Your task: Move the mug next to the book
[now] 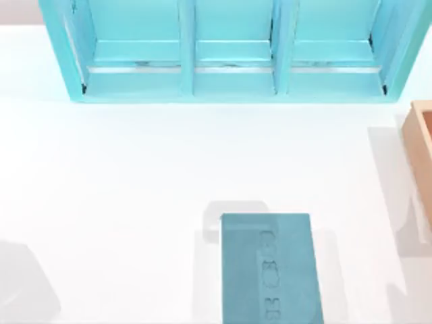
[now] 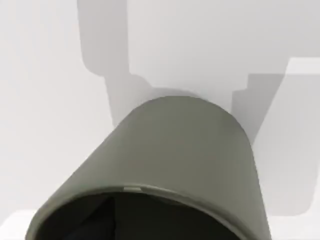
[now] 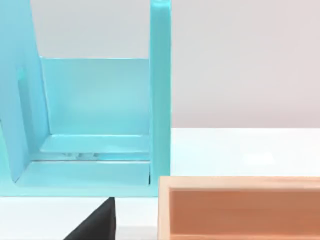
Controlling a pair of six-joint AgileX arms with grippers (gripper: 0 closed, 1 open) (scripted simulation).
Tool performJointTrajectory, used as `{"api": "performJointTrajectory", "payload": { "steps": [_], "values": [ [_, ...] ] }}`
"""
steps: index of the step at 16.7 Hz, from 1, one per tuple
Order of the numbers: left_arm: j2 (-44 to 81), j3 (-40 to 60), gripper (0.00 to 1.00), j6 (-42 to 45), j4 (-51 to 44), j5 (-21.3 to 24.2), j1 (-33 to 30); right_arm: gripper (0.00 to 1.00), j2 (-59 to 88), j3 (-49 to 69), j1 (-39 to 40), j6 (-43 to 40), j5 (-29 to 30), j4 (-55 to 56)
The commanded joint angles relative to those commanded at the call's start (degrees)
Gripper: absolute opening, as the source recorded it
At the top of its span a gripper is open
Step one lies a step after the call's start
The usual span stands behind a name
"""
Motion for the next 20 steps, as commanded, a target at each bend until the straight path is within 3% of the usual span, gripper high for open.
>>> {"api": "performJointTrajectory", "payload": {
  "steps": [6,19,20],
  "values": [
    [0.72,-2.03,1.00,0.13,2.51,0.00,0.11,1.00,0.00,0.00,0.00,0.00,0.00,0.00],
    [0.72,-2.03,0.02,0.13,2.51,0.00,0.11,1.00,0.00,0.00,0.00,0.00,0.00,0.00],
    [0.72,-2.03,0.00,0.13,2.51,0.00,0.11,1.00,0.00,0.00,0.00,0.00,0.00,0.00]
  ]
}}
